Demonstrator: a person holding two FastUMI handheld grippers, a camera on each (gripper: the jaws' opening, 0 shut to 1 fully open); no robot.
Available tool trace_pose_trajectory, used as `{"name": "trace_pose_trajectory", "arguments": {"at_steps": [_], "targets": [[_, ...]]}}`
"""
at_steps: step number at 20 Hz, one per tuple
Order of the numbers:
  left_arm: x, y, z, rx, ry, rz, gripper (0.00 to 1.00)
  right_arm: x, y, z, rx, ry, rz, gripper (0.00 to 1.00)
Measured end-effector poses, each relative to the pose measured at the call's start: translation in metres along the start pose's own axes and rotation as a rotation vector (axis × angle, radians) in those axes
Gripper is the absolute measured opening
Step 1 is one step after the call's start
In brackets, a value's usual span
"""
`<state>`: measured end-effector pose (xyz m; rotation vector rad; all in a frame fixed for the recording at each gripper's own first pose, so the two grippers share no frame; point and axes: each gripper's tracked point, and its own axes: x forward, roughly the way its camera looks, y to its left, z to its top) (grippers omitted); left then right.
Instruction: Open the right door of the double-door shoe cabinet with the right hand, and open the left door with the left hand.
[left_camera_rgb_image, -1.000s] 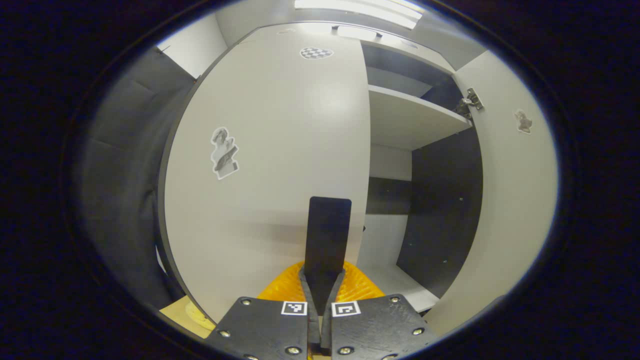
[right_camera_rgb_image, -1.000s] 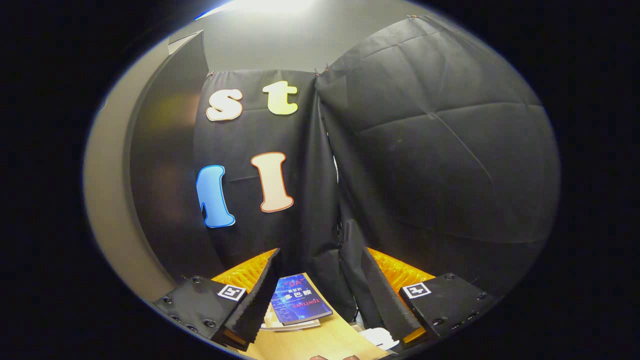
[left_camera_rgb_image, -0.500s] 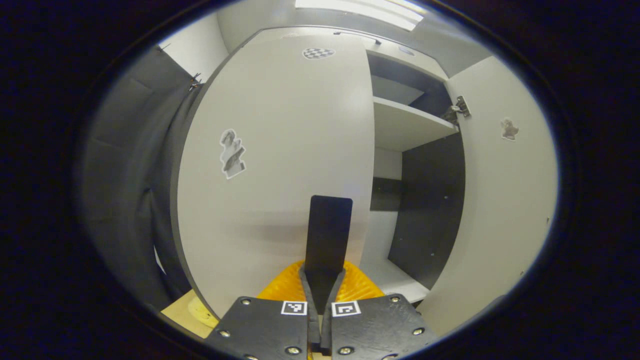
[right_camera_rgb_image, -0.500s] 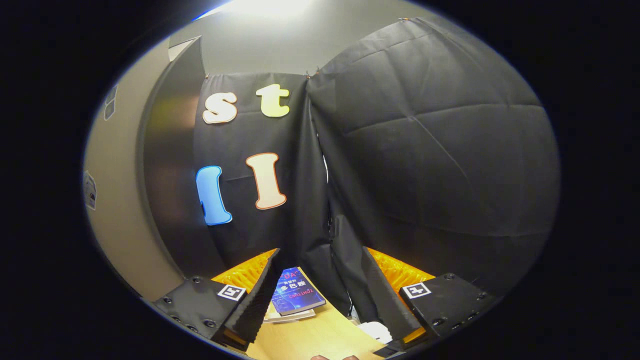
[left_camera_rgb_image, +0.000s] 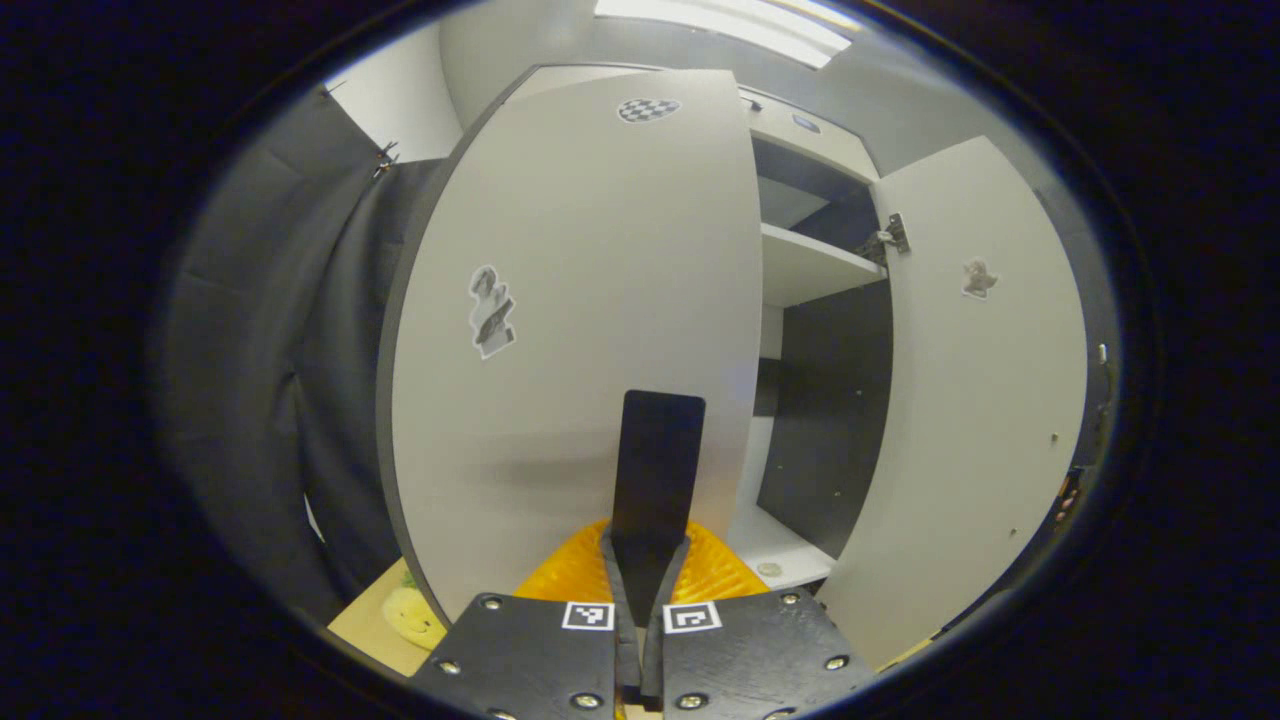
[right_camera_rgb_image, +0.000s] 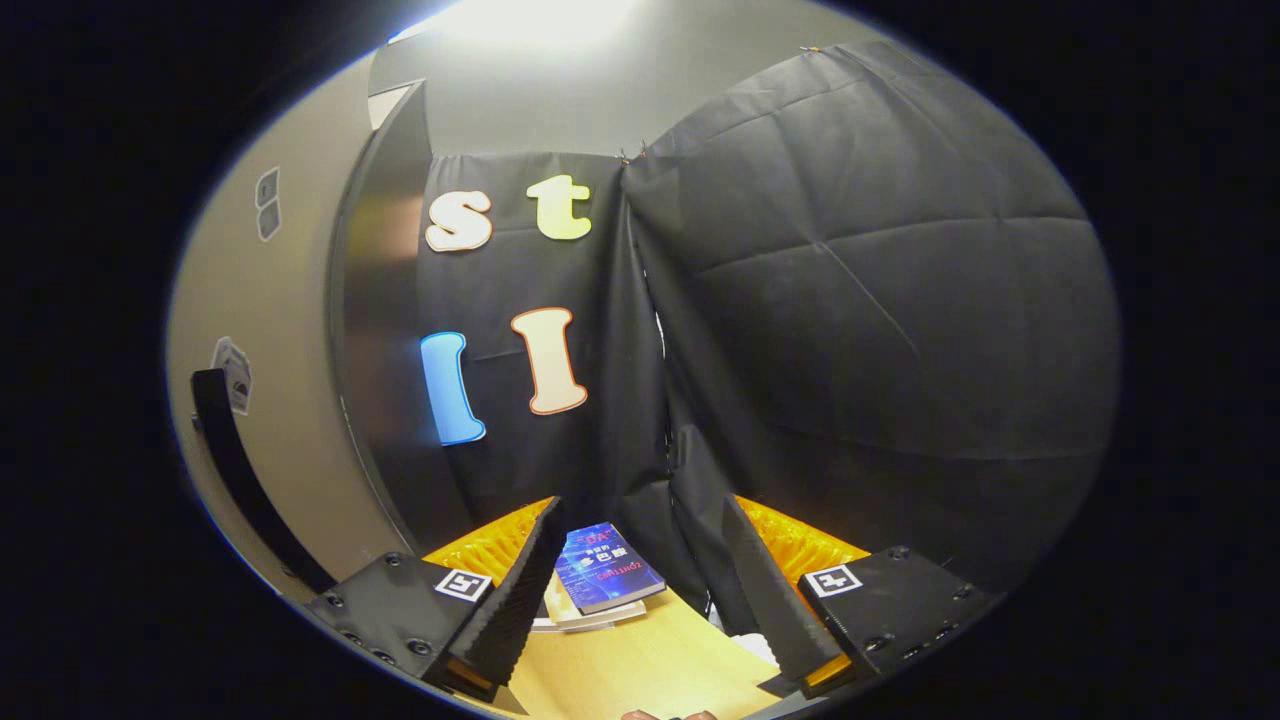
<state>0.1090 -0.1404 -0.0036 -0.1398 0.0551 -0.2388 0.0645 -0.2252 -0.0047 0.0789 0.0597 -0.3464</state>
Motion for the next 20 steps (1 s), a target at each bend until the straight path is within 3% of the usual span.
{"name": "trace_pose_trajectory", "arguments": {"at_steps": [2, 3, 4, 16, 17, 20], "targets": [[-0.004, 0.002, 0.000, 0.002, 0.000, -0.006, 0.03, -0.010, 0.005, -0.003, -0.003, 0.002, 0.002, 0.92], [-0.006, 0.002, 0.000, 0.006, 0.004, -0.007, 0.03, -0.016, 0.006, -0.004, -0.004, 0.003, 0.002, 0.98], [-0.007, 0.004, 0.000, 0.010, 0.005, -0.008, 0.03, -0.021, 0.009, -0.004, -0.004, 0.003, 0.002, 0.92], [-0.032, 0.025, 0.004, 0.030, -0.040, 0.025, 0.03, -0.076, 0.029, -0.019, -0.019, -0.022, 0.018, 0.92], [-0.034, 0.027, 0.005, 0.025, -0.044, 0.030, 0.02, -0.080, 0.031, -0.021, -0.020, -0.020, 0.025, 0.98], [-0.038, 0.035, 0.004, 0.019, -0.054, 0.041, 0.02, -0.088, 0.036, -0.026, -0.035, -0.017, 0.037, 0.98]]}}
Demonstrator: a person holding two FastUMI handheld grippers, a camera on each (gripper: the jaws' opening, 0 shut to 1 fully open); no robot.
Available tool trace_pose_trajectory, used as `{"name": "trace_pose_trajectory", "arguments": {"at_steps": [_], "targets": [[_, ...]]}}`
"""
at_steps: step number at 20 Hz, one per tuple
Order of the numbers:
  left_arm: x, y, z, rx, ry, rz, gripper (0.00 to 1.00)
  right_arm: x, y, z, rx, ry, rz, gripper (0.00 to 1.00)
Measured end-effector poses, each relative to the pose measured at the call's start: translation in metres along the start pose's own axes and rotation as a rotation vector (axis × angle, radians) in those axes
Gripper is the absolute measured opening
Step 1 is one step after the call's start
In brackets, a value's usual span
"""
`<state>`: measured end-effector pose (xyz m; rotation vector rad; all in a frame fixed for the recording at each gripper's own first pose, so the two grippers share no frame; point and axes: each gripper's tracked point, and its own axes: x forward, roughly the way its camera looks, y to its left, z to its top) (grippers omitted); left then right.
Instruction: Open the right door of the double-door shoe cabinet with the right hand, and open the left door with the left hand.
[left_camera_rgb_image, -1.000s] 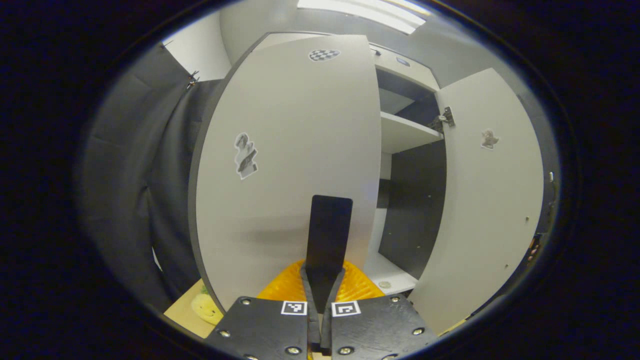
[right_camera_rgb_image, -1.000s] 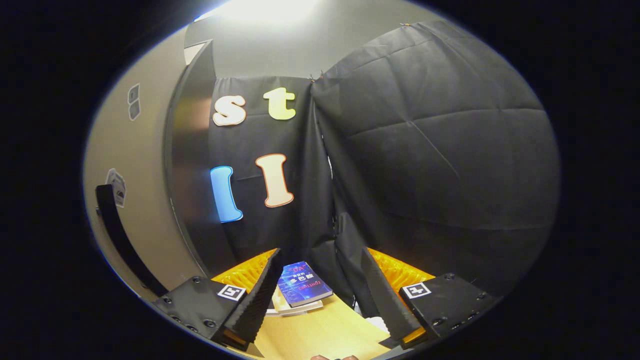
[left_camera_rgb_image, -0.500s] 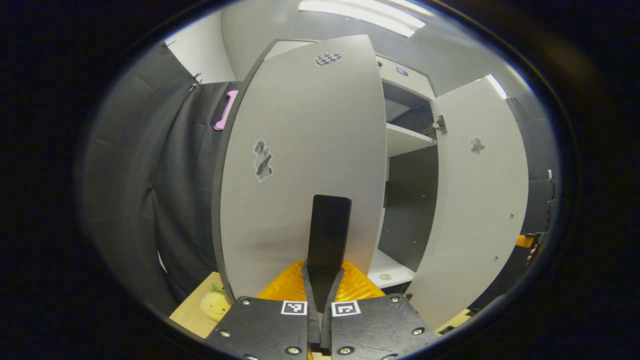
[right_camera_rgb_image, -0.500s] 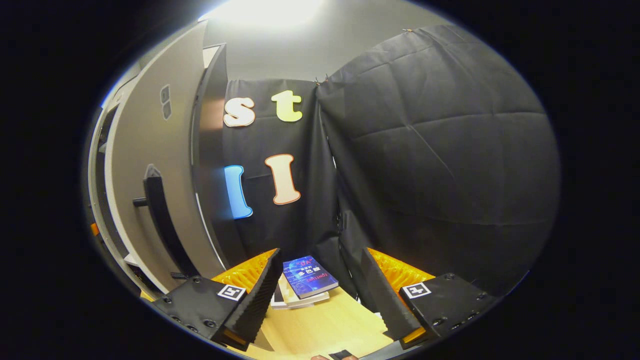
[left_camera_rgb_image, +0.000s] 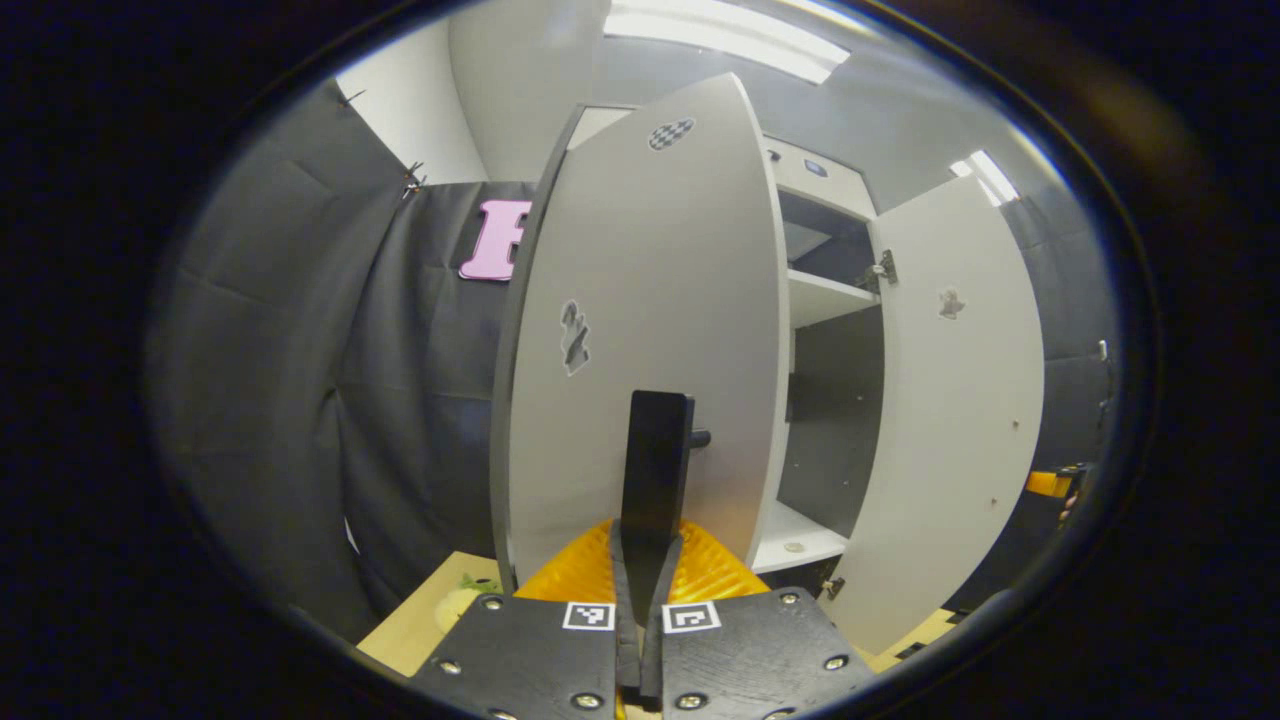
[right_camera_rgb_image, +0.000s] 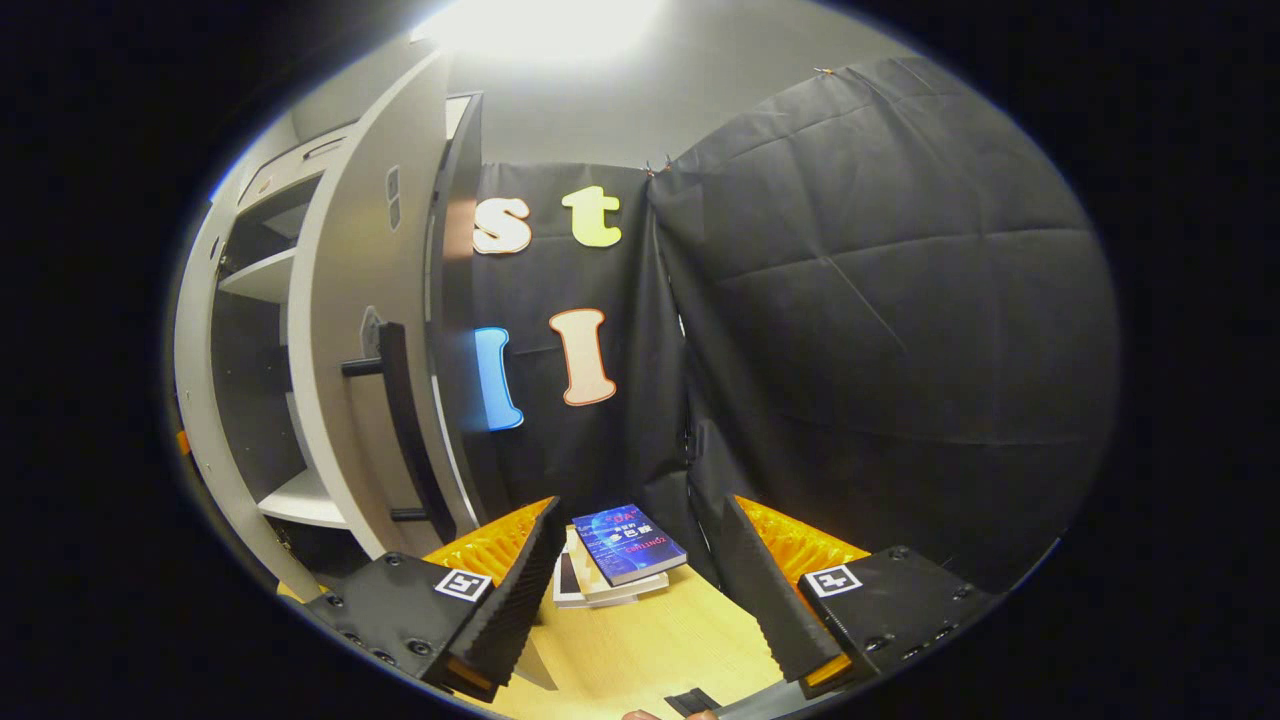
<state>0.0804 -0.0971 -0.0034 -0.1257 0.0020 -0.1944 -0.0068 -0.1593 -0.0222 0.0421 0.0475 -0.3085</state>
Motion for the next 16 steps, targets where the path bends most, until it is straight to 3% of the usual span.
{"name": "trace_pose_trajectory", "arguments": {"at_steps": [5, 13, 14, 15, 16], "targets": [[-0.007, 0.022, 0.002, 0.034, -0.008, 0.054, 0.02, -0.012, 0.001, -0.003, 0.012, -0.003, -0.004, 0.98], [-0.014, 0.044, 0.005, 0.036, -0.012, 0.061, 0.01, -0.022, 0.008, -0.002, 0.017, -0.007, 0.022, 0.98], [-0.014, 0.048, 0.005, 0.047, -0.015, 0.057, 0.02, -0.022, 0.010, 0.000, 0.014, -0.007, 0.028, 0.92], [-0.012, 0.054, 0.002, 0.054, -0.009, 0.053, 0.01, -0.021, 0.013, 0.003, 0.012, -0.009, 0.034, 0.92], [-0.013, 0.061, -0.002, 0.047, 0.009, 0.060, 0.02, -0.022, 0.015, 0.005, 0.011, -0.012, 0.040, 0.98]]}}
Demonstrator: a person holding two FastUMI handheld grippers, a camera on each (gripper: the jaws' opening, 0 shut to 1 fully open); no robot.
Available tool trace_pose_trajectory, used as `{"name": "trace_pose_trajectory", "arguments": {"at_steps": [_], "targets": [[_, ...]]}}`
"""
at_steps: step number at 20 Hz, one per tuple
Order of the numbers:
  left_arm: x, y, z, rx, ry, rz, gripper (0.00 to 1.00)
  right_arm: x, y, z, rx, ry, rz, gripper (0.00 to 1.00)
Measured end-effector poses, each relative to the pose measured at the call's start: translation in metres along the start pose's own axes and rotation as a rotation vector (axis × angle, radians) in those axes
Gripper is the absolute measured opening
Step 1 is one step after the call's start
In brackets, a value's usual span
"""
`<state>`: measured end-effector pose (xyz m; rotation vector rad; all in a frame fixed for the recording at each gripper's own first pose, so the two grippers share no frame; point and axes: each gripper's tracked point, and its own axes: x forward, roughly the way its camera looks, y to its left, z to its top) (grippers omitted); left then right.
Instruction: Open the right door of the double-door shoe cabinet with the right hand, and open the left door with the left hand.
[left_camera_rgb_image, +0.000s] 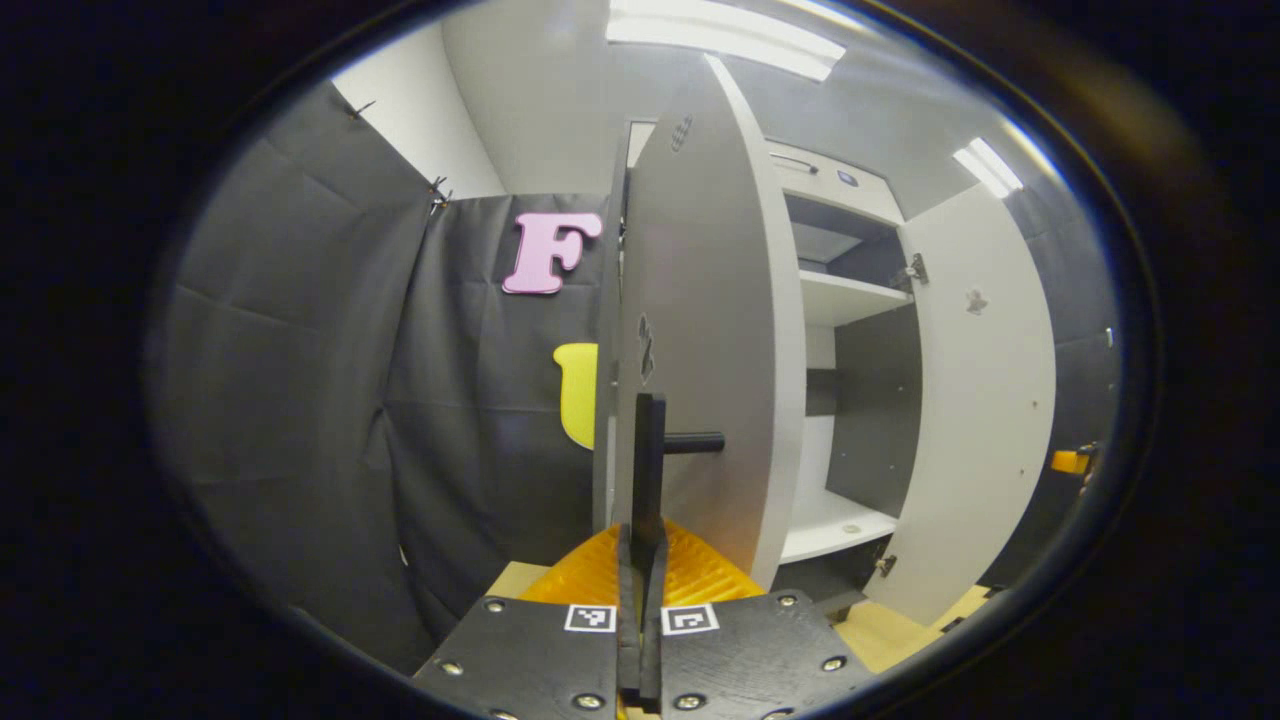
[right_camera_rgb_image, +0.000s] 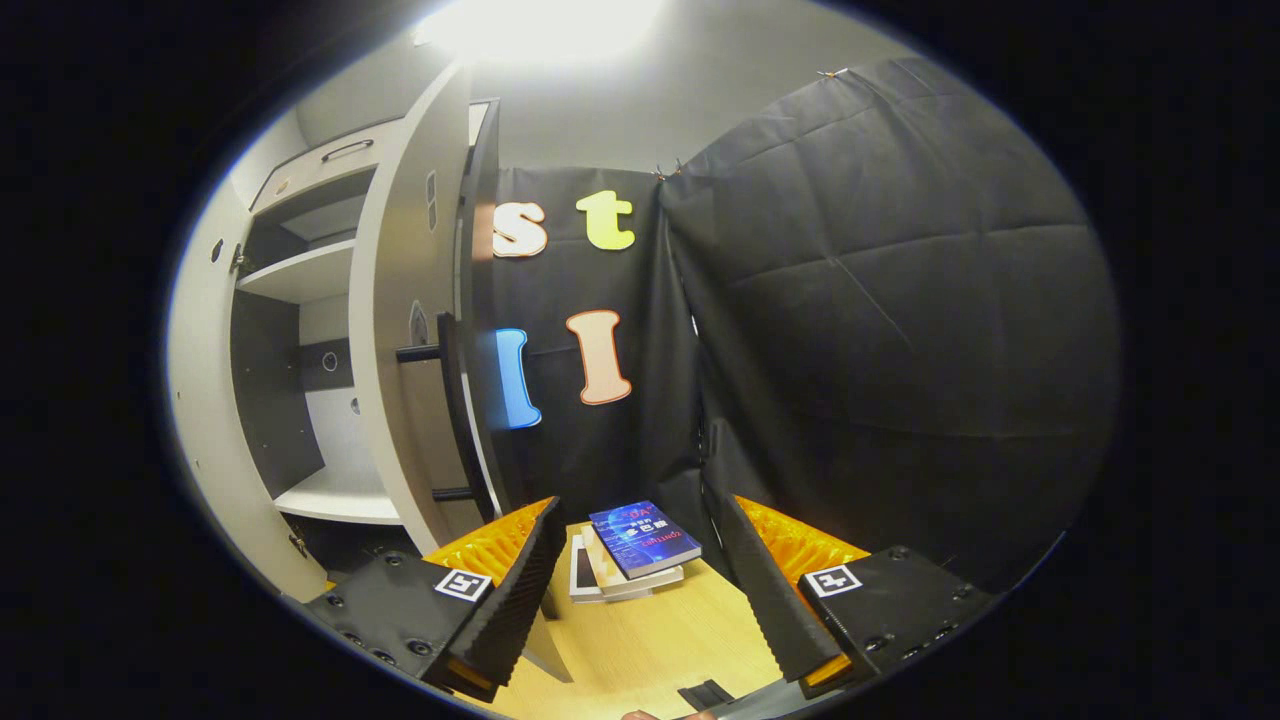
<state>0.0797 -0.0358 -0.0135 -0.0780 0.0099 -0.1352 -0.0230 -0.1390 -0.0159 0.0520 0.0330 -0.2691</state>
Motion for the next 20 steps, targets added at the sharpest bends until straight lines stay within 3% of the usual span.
{"name": "trace_pose_trajectory", "arguments": {"at_steps": [2, 3, 4, 5, 9, 13, 17, 20], "targets": [[-0.006, 0.019, -0.006, -0.031, 0.036, 0.066, 0.02, -0.001, 0.002, 0.004, -0.011, -0.005, 0.011, 0.98], [-0.002, 0.022, -0.001, -0.032, 0.024, 0.051, 0.01, -0.002, 0.000, 0.007, -0.019, -0.011, 0.006, 0.92], [0.000, 0.019, -0.007, -0.035, 0.037, 0.026, 0.02, -0.002, -0.003, 0.010, -0.023, -0.016, 0.002, 0.92], [-0.002, 0.014, -0.008, -0.024, 0.042, 0.008, 0.01, -0.003, -0.005, 0.012, -0.025, -0.018, -0.001, 0.98], [-0.003, 0.030, -0.008, 0.058, 0.035, 0.016, 0.00, -0.006, -0.012, 0.014, -0.009, -0.022, -0.021, 0.98], [-0.010, 0.026, 0.002, 0.033, 0.009, 0.030, 0.02, -0.008, -0.012, 0.015, -0.012, -0.020, -0.030, 0.98], [-0.016, 0.022, 0.020, -0.037, -0.064, 0.035, 0.01, -0.016, -0.011, -0.002, -0.169, 0.019, -0.021, 0.98], [-0.023, 0.026, 0.037, -0.049, -0.126, 0.075, 0.01, -0.023, 0.002, -0.004, -0.199, 0.044, 0.018, 0.98]]}}
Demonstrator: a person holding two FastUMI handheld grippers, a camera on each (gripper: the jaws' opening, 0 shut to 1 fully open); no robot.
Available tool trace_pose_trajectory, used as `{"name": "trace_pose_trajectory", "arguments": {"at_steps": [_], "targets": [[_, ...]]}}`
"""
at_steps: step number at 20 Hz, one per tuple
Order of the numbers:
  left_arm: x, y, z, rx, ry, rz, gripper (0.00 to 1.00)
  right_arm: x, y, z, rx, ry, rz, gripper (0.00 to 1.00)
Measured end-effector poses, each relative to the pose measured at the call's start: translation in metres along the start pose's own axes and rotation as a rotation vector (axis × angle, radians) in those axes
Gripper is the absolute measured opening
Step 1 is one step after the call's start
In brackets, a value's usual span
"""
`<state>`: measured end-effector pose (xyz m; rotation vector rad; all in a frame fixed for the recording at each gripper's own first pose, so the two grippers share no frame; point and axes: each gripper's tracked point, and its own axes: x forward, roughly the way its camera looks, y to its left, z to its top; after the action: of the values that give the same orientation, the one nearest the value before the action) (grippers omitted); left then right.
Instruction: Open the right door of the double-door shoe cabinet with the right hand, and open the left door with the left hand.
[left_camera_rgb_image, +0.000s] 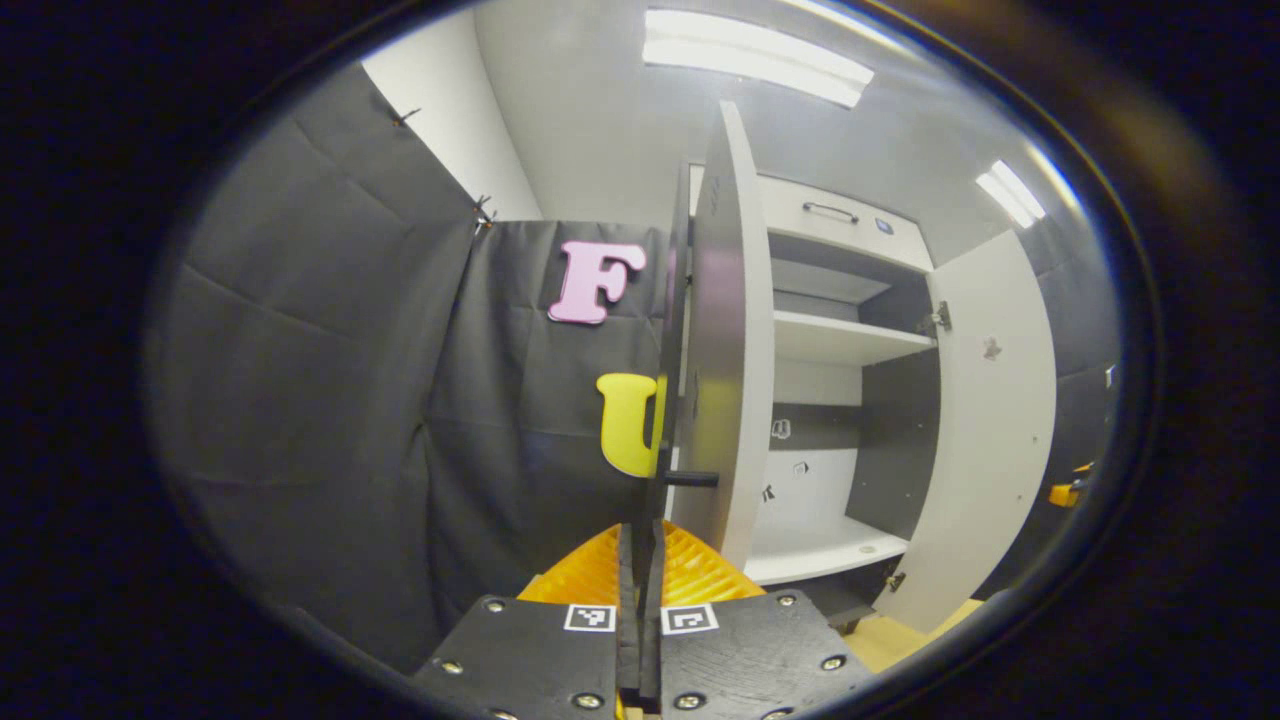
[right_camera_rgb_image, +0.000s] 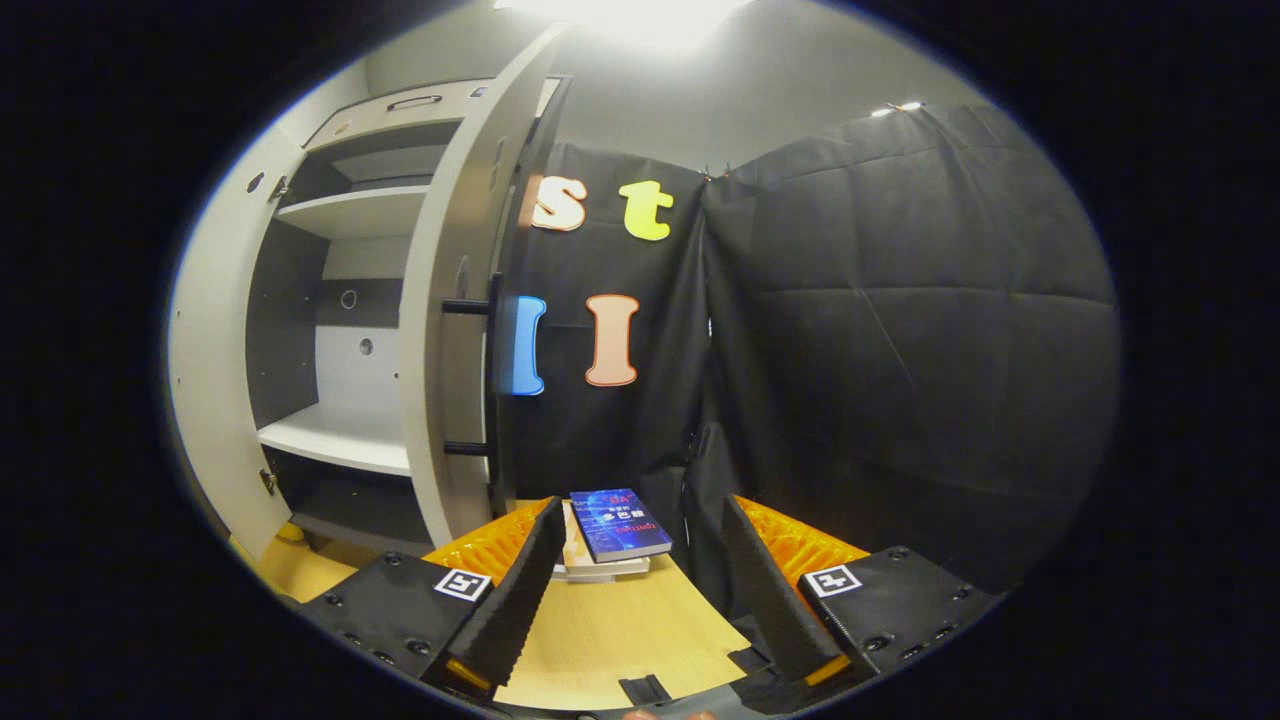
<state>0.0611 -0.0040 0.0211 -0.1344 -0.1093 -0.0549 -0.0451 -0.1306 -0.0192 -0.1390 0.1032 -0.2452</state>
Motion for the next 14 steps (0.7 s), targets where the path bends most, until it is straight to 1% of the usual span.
{"name": "trace_pose_trajectory", "arguments": {"at_steps": [1, 2, 3, 4, 5, 6, 8, 9, 10, 11, 12, 13, 14], "targets": [[-0.001, -0.004, 0.003, -0.007, -0.008, -0.007, 0.02, -0.001, 0.008, 0.004, 0.010, 0.000, 0.023, 0.98], [-0.004, -0.010, 0.005, -0.011, -0.016, -0.024, 0.02, -0.003, 0.017, 0.006, 0.021, 0.000, 0.049, 0.94], [-0.008, -0.014, 0.008, -0.002, -0.023, -0.035, 0.02, -0.007, 0.029, 0.005, 0.026, 0.000, 0.077, 0.94], [-0.009, -0.016, 0.010, 0.024, -0.031, -0.041, 0.17, -0.011, 0.039, 0.003, 0.018, 0.007, 0.103, 0.98], [-0.013, -0.016, 0.011, 0.064, -0.039, -0.040, 0.32, -0.015, 0.048, 0.001, -0.002, 0.016, 0.122, 0.98], [-0.013, -0.015, 0.010, 0.107, -0.047, -0.033, 0.46, -0.021, 0.054, -0.004, -0.019, 0.020, 0.139, 0.94], [-0.014, -0.013, 0.011, 0.161, -0.056, -0.003, 0.87, -0.023, 0.070, -0.007, -0.022, 0.021, 0.183, 0.94], [-0.016, -0.016, 0.007, 0.169, -0.053, -0.007, 0.94, -0.024, 0.082, -0.009, -0.011, 0.023, 0.208, 0.94], [-0.018, -0.024, 0.003, 0.160, -0.045, -0.019, 0.94, -0.027, 0.094, -0.015, 0.003, 0.027, 0.234, 0.98], [-0.019, -0.032, -0.001, 0.138, -0.034, -0.037, 0.95, -0.028, 0.106, -0.016, 0.016, 0.032, 0.262, 0.94], [-0.022, -0.043, -0.006, 0.115, -0.024, -0.059, 0.95, -0.029, 0.118, -0.016, 0.025, 0.034, 0.288, 0.99], [-0.026, -0.049, -0.011, 0.099, -0.012, -0.070, 0.94, -0.031, 0.127, -0.015, 0.031, 0.030, 0.308, 0.94], [-0.028, -0.054, -0.017, 0.091, 0.002, -0.077, 0.94, -0.030, 0.134, -0.010, 0.036, 0.021, 0.321, 0.99]]}}
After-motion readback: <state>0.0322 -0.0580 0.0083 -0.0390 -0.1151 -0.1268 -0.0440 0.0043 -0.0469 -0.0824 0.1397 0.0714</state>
